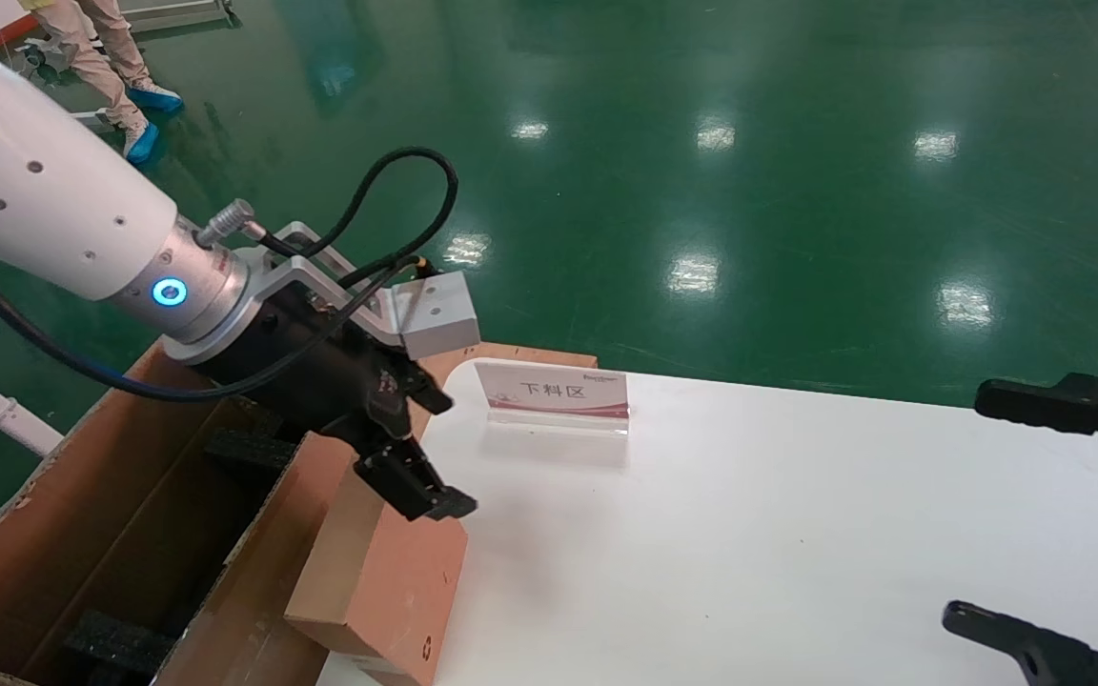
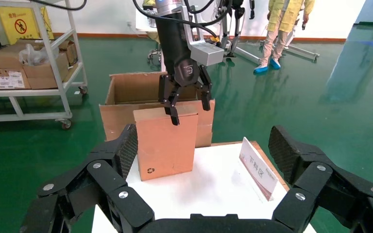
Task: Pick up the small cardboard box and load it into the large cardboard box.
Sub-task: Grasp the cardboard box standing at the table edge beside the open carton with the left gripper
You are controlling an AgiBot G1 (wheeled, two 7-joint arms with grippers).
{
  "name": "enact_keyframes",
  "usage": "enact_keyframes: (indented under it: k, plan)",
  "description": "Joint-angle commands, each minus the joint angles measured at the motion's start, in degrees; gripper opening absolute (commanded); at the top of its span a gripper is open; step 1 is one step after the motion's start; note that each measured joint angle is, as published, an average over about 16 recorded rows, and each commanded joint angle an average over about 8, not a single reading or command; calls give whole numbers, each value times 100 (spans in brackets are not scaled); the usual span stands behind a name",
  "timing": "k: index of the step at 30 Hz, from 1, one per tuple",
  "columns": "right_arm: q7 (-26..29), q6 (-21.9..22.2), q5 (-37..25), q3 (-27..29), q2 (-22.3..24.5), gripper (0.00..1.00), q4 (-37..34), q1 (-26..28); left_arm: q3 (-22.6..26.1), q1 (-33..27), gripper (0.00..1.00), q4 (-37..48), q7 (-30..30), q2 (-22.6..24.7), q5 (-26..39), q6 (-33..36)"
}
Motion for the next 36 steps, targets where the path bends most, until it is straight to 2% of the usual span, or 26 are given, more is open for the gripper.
enact_keyframes:
  k: [1,10,19,27,36]
  plan:
    - [0,0,1,-1,0,100,0,0,374,-229,100,-2,-214,48,67,5]
    - [-2,2,3,-5,2,100,0,1,1915,-1097,100,1,-1211,277,-100,-12]
    - [-4,4,6,-8,3,100,0,2,3134,-1649,100,3,-1960,637,-490,-72]
    - [-6,5,8,-11,5,100,0,2,3776,-1864,100,5,-2330,890,-756,-179]
    - [-8,7,10,-15,6,100,0,3,4090,-1853,100,9,-2538,950,-862,-385]
